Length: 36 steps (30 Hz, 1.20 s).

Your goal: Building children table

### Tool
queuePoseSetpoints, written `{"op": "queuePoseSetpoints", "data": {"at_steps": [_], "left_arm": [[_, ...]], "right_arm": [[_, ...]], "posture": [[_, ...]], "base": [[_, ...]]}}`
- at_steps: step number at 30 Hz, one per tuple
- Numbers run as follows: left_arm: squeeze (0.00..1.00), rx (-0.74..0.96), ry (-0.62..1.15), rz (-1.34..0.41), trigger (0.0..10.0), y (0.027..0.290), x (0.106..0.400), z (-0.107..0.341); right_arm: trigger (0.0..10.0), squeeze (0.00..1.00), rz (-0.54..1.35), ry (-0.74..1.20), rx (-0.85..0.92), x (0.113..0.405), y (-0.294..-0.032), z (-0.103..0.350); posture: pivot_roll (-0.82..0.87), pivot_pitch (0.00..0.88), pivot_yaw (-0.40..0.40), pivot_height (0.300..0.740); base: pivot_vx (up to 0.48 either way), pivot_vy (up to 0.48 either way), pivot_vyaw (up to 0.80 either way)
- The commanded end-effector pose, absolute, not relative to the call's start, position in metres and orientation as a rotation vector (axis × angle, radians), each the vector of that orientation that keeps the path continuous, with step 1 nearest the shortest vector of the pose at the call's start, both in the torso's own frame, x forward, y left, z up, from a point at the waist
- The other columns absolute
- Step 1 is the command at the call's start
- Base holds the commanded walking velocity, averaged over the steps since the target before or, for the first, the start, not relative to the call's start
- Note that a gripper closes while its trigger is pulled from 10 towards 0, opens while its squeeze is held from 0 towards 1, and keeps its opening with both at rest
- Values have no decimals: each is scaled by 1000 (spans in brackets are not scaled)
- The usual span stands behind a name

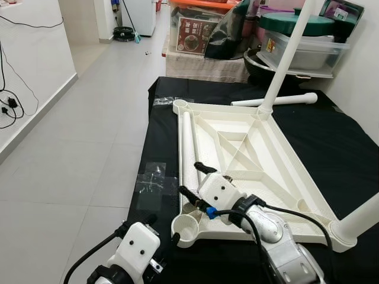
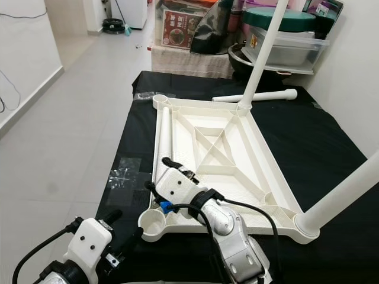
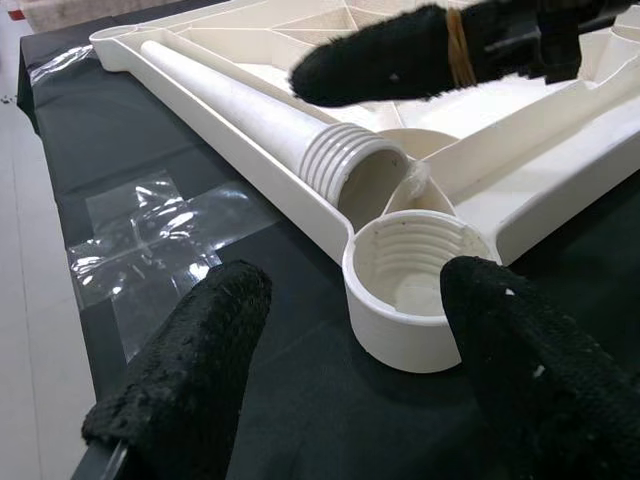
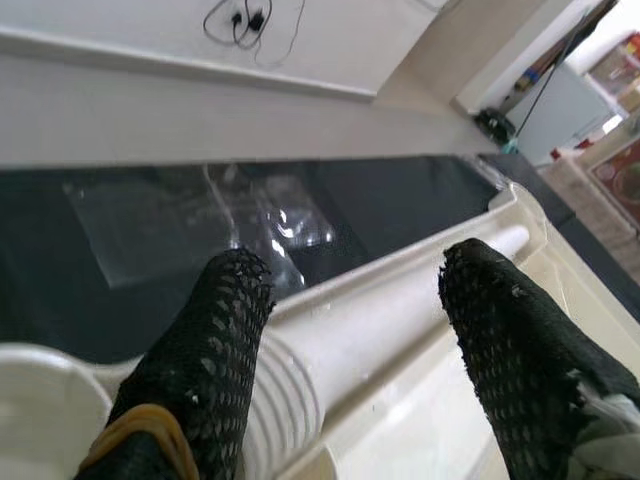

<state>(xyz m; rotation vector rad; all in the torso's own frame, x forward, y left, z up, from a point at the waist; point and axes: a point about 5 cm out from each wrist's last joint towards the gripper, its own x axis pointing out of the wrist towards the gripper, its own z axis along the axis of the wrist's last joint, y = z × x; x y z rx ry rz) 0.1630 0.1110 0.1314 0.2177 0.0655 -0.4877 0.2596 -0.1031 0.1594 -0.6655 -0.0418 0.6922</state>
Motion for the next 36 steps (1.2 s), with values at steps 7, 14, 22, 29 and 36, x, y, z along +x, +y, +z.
{"op": "queuePoseSetpoints", "data": {"at_steps": [7,14,22,29,36], "left_arm": [[0,215,76,-491,10000,108,161,128],[0,211,79,-486,10000,109,161,128],[0,211,78,-485,10000,108,162,128],[0,211,79,-488,10000,108,161,128],[0,213,77,-488,10000,108,161,128]], "right_arm": [[10000,0,708,41,-726,255,-104,148],[10000,0,752,59,-686,255,-101,149],[10000,0,757,48,-772,258,-99,150],[10000,0,768,44,-800,258,-99,149],[10000,0,758,48,-844,263,-101,148]], "posture": [[73,62,-130,740],[67,61,-131,740],[69,62,-130,740],[69,64,-130,740],[72,64,-129,740]], "base": [[0,0,0],[0,0,0],[0,0,0],[0,0,0],[0,0,0]]}}
